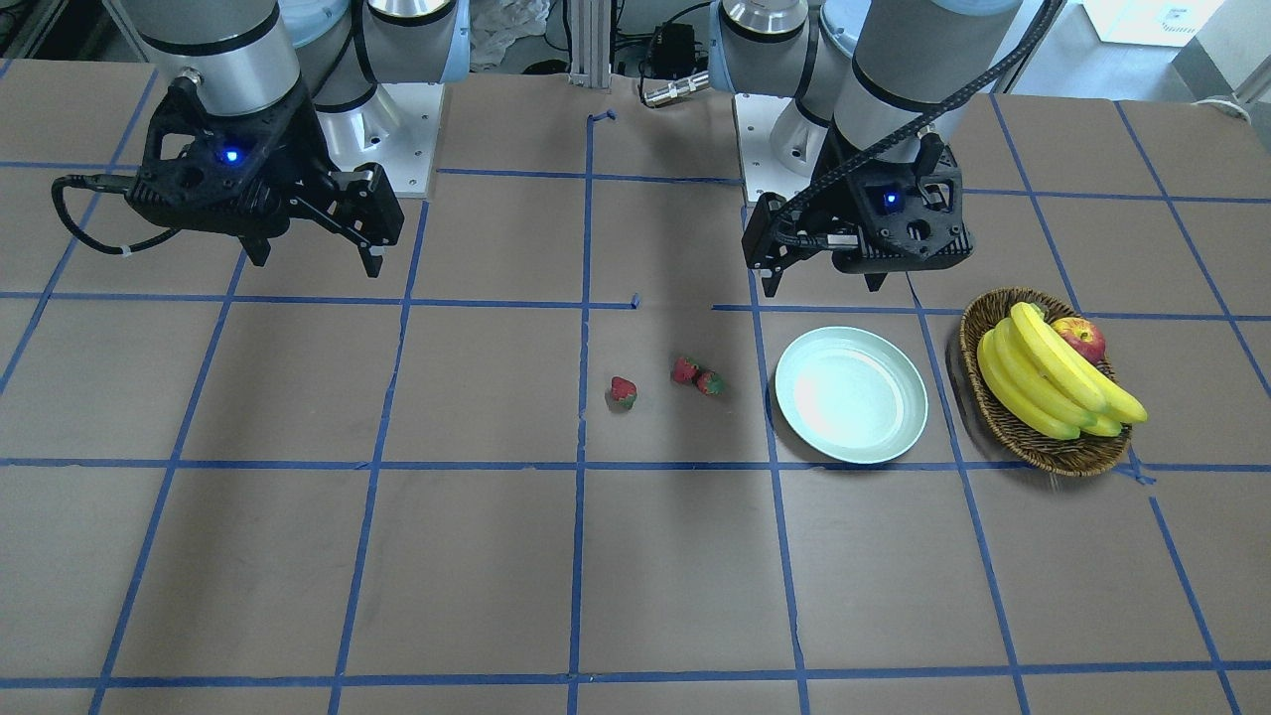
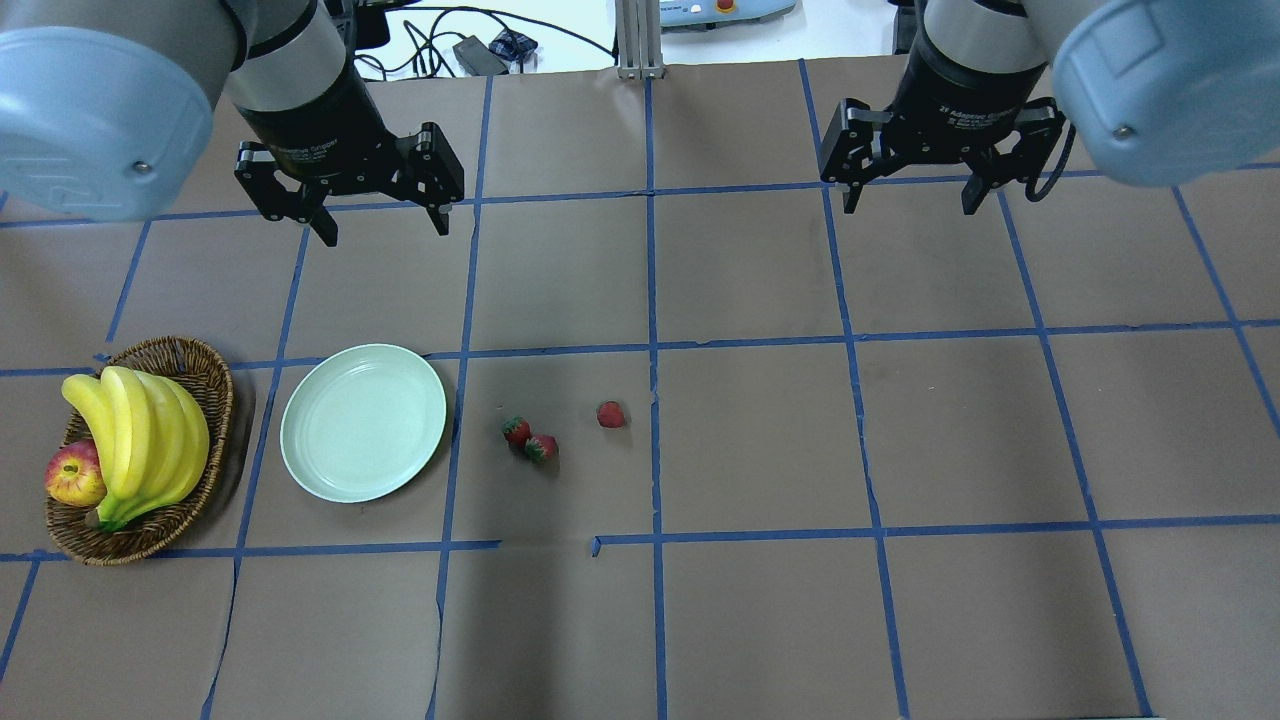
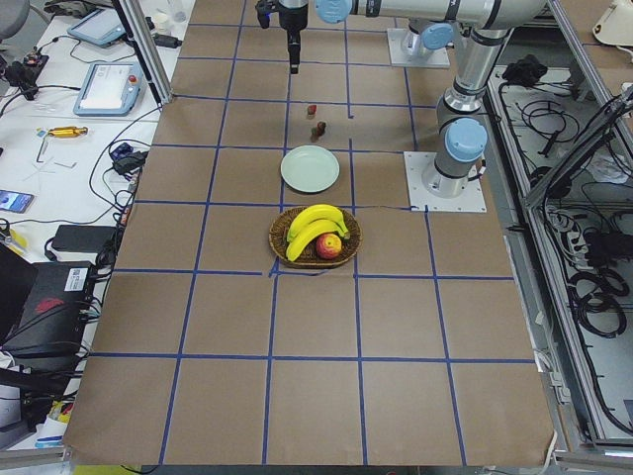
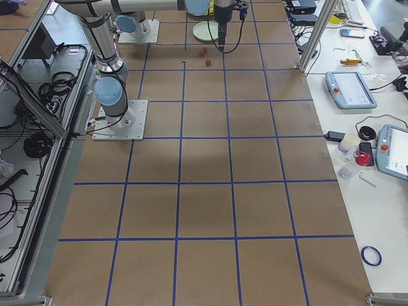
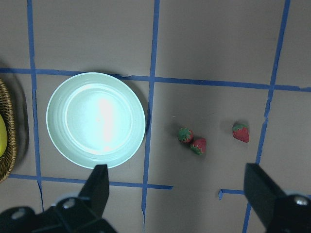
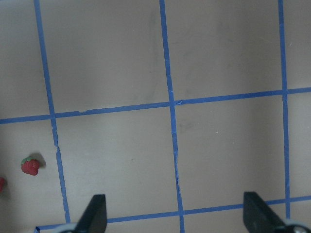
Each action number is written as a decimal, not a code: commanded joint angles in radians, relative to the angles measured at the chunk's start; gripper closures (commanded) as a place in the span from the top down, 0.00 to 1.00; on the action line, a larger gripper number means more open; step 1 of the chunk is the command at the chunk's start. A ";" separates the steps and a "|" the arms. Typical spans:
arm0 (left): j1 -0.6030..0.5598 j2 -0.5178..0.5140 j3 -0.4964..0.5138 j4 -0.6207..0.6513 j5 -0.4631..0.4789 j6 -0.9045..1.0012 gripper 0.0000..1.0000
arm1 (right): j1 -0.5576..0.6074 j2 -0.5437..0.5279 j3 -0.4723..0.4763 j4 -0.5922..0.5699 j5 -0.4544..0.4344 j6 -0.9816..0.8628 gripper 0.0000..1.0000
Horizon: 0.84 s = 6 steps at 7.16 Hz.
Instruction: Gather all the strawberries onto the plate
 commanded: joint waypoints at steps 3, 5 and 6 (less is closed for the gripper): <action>0.000 -0.002 0.000 0.000 0.001 0.000 1.00 | 0.001 -0.008 0.008 -0.021 0.006 -0.088 1.00; 0.000 -0.007 -0.025 0.005 -0.002 -0.003 1.00 | -0.001 -0.008 0.008 -0.004 0.000 -0.097 1.00; -0.002 -0.019 -0.070 0.065 -0.011 -0.008 1.00 | -0.002 -0.008 0.007 0.011 0.000 -0.097 1.00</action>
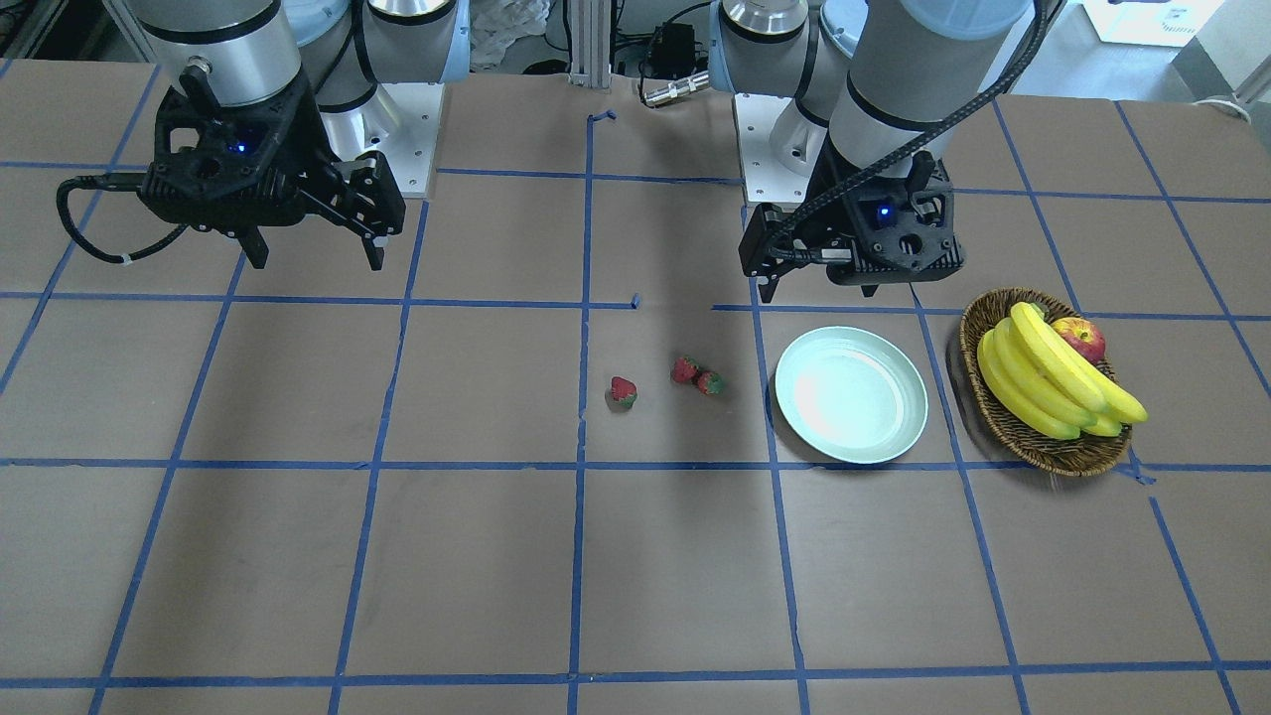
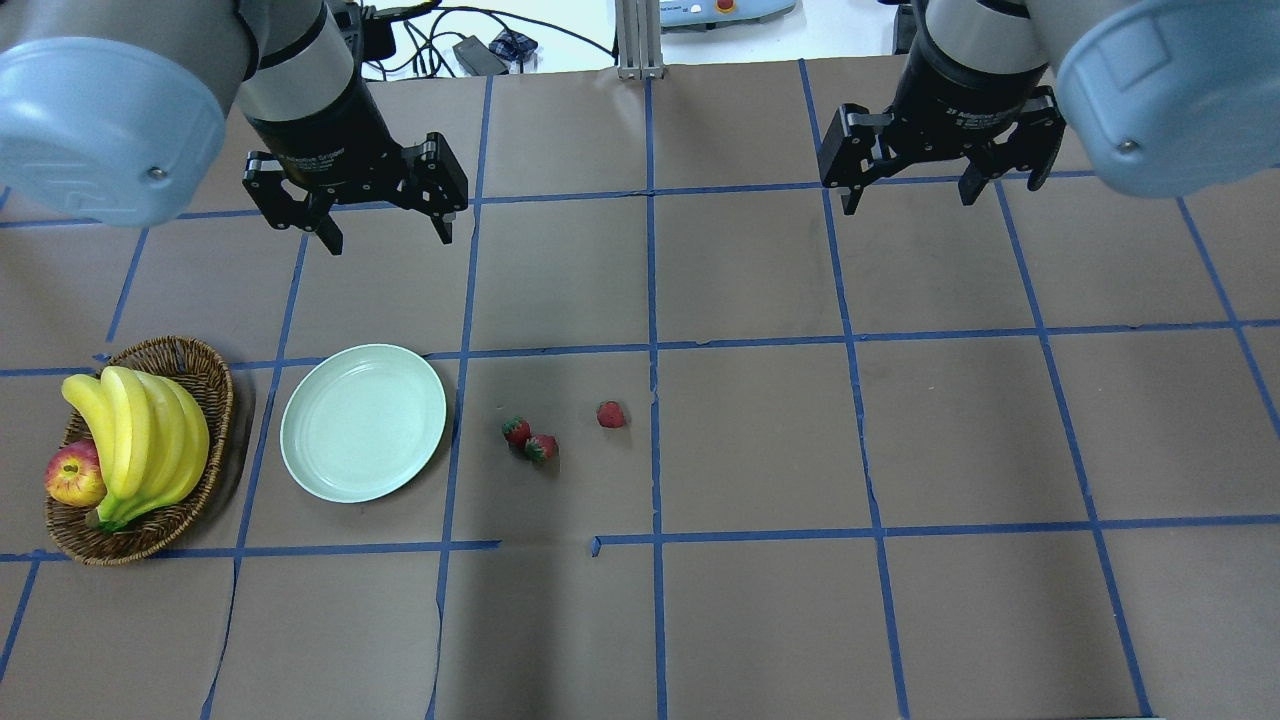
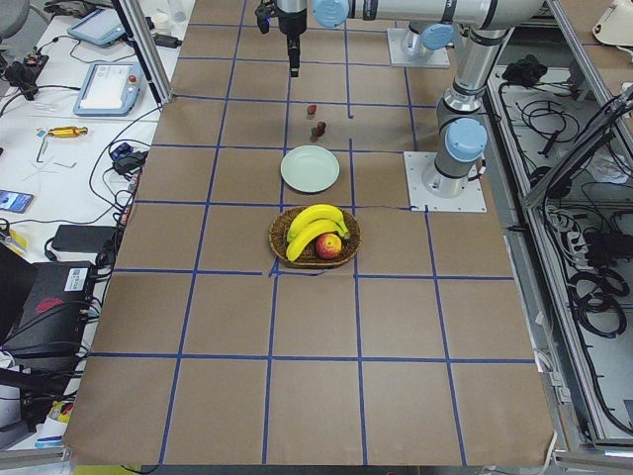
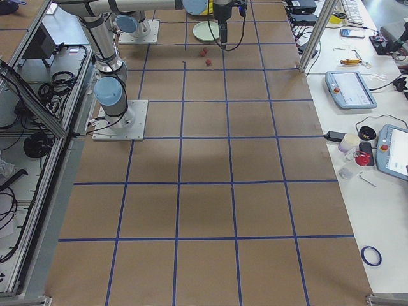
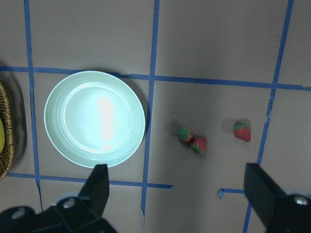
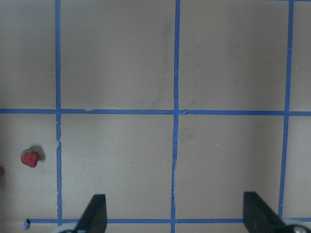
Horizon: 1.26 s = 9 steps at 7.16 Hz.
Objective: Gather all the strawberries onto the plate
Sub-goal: 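Reach the left gripper to the strawberry nearest the plate and grasp it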
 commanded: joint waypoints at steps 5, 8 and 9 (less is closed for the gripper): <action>-0.053 -0.151 -0.370 0.396 -0.035 -0.054 0.94 | -0.002 0.000 -0.006 0.035 0.000 -0.001 1.00; -0.069 -0.212 -0.427 0.521 -0.038 -0.332 0.91 | -0.001 0.000 -0.001 0.033 0.001 0.000 1.00; -0.069 -0.243 -0.433 0.570 -0.037 -0.401 0.90 | -0.001 0.000 -0.001 0.033 0.003 0.002 1.00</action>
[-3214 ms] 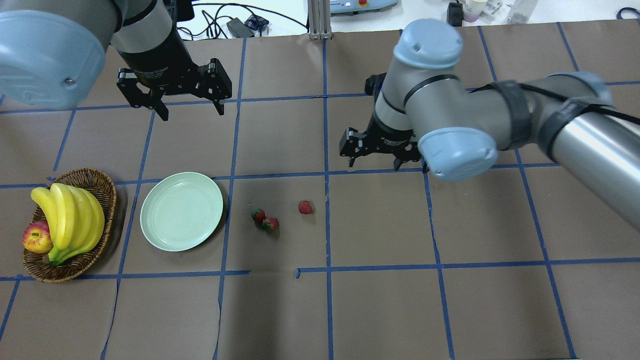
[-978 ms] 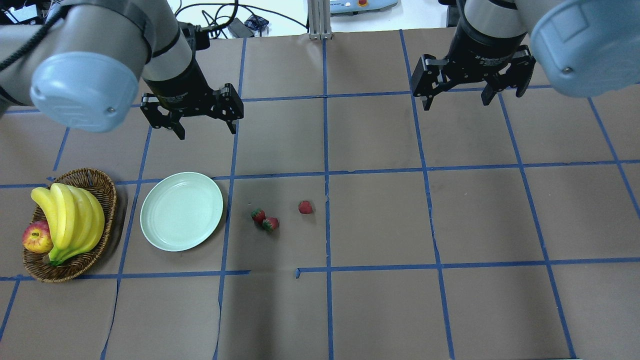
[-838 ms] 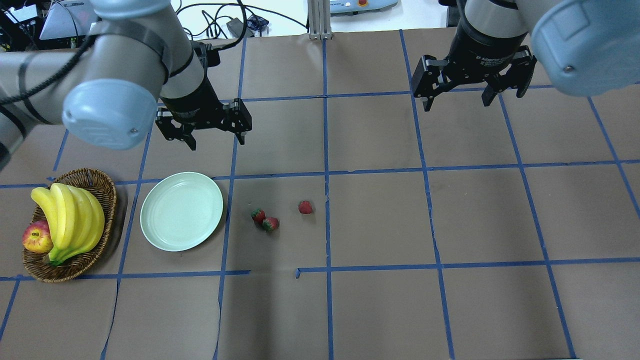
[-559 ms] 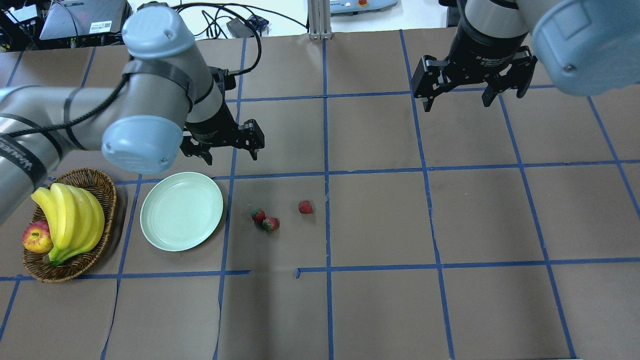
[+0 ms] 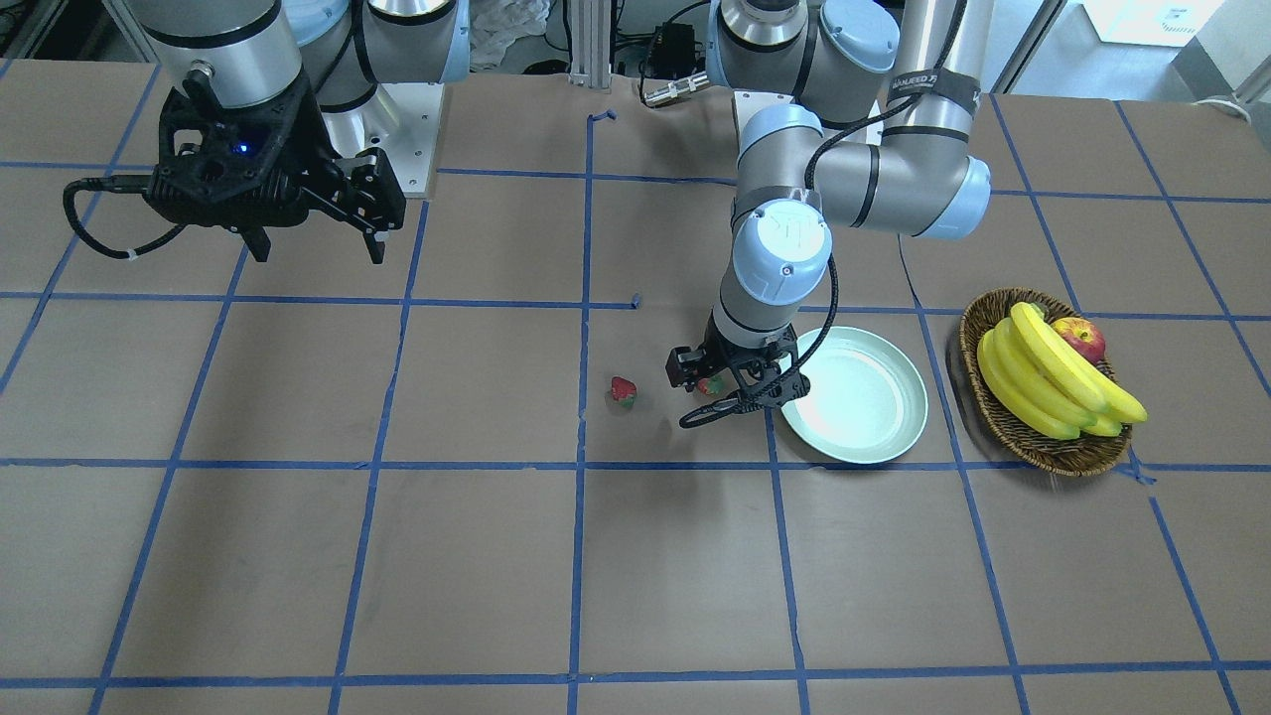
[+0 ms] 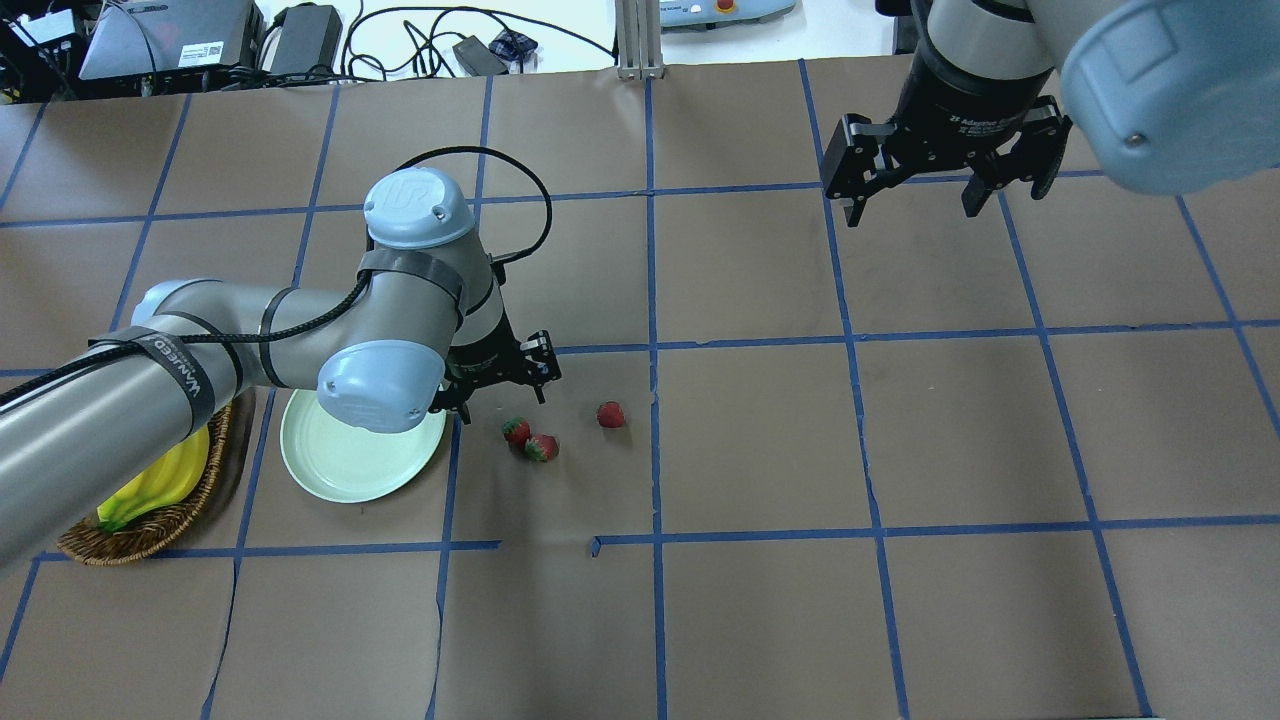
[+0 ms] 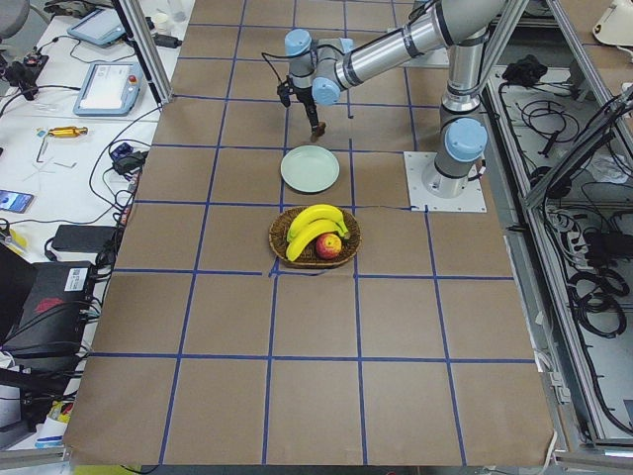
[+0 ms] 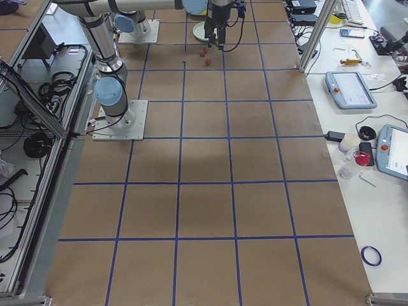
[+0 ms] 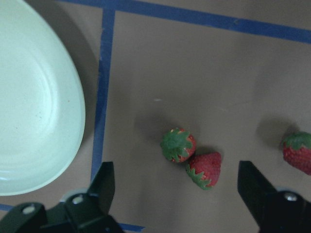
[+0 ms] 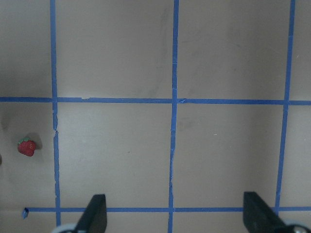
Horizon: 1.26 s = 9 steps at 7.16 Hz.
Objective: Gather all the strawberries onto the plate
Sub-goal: 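Reach the left gripper to the strawberry nearest the plate and grasp it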
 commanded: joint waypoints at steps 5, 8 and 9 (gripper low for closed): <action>-0.001 -0.048 -0.068 0.082 0.001 -0.117 0.41 | 0.000 0.000 0.004 -0.002 0.003 0.010 1.00; 0.007 -0.016 -0.043 0.076 0.006 -0.042 0.05 | 0.000 0.000 0.004 -0.002 0.003 0.010 1.00; 0.013 0.007 -0.022 0.032 0.074 0.022 0.05 | 0.002 0.000 0.004 -0.002 0.004 0.010 1.00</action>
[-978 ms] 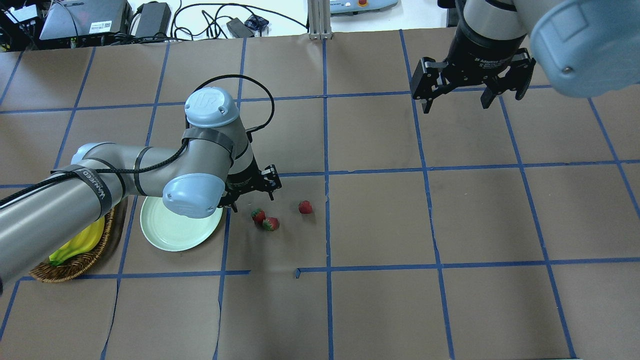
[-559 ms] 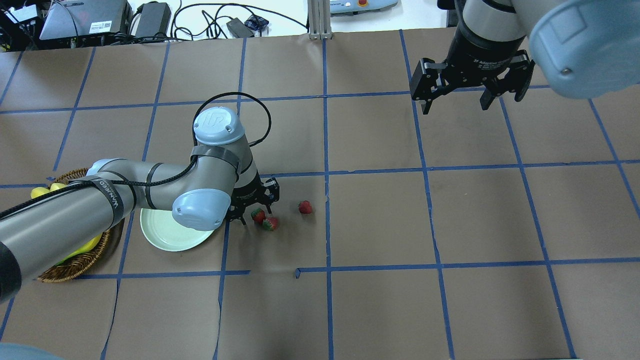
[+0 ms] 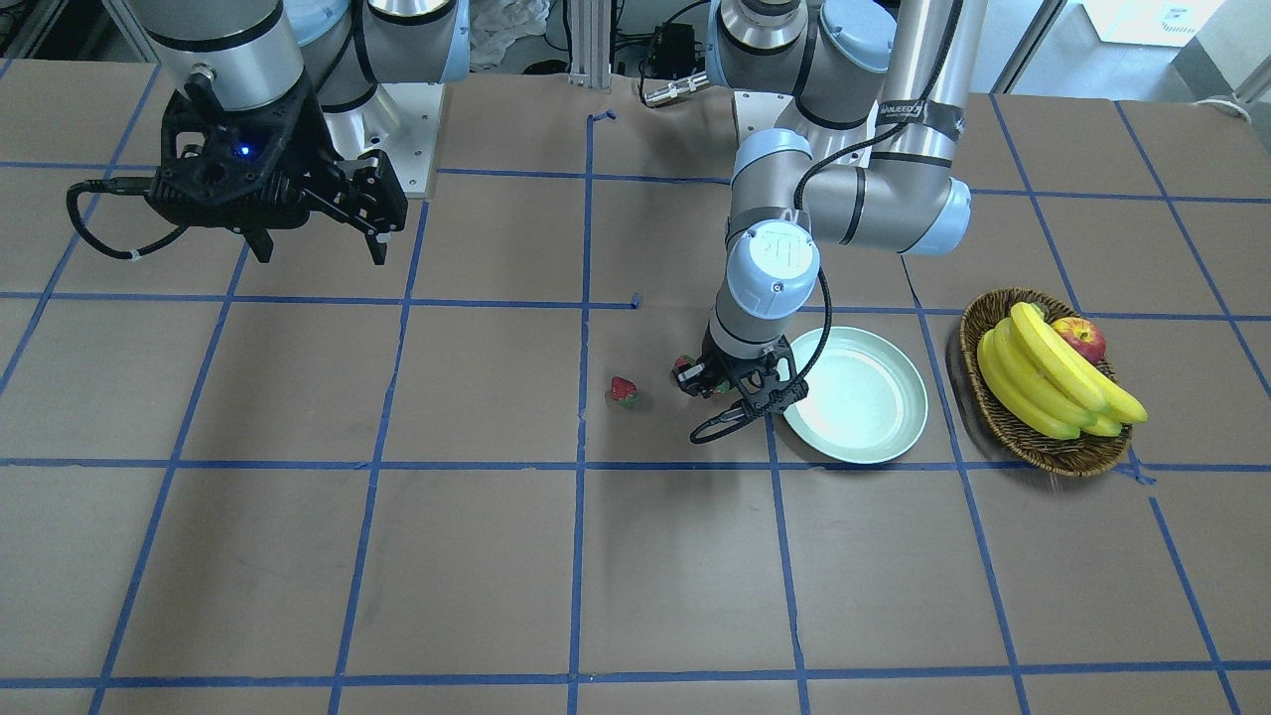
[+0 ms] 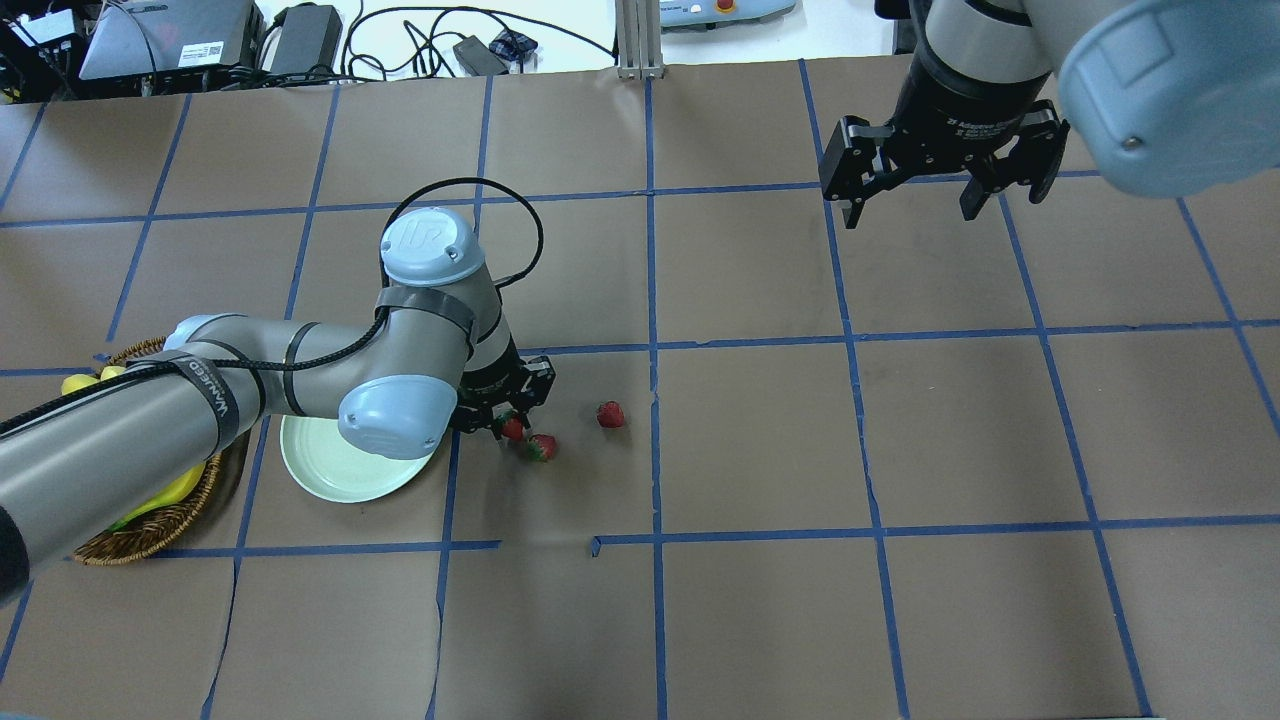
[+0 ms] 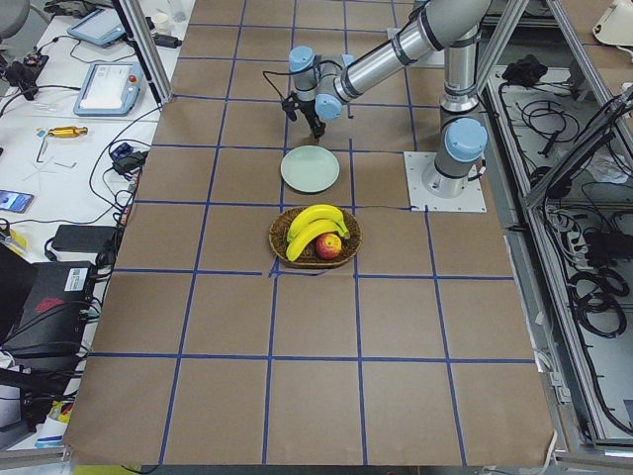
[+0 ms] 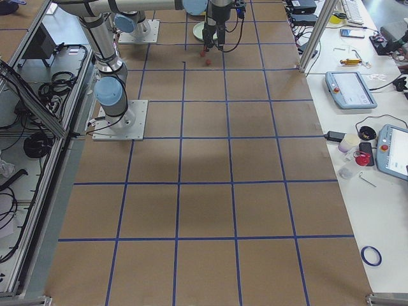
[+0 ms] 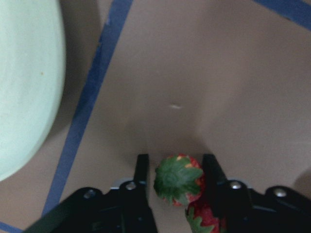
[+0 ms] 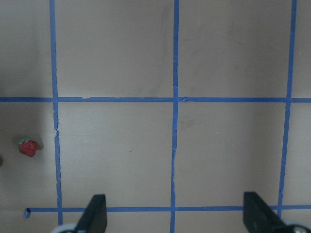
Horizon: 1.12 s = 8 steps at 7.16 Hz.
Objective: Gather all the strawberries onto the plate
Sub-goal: 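Lift the strawberry over the plate and open the left gripper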
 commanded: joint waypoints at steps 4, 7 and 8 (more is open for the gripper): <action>0.244 0.080 0.034 -0.099 0.128 0.421 0.05 | 0.003 0.005 0.002 0.000 0.000 0.000 1.00; 0.343 0.056 -0.053 -0.085 0.113 0.521 0.42 | 0.001 0.005 0.002 0.000 0.000 0.000 1.00; 0.343 0.046 -0.058 -0.088 0.119 0.532 0.80 | 0.001 0.005 0.002 0.000 0.000 0.000 1.00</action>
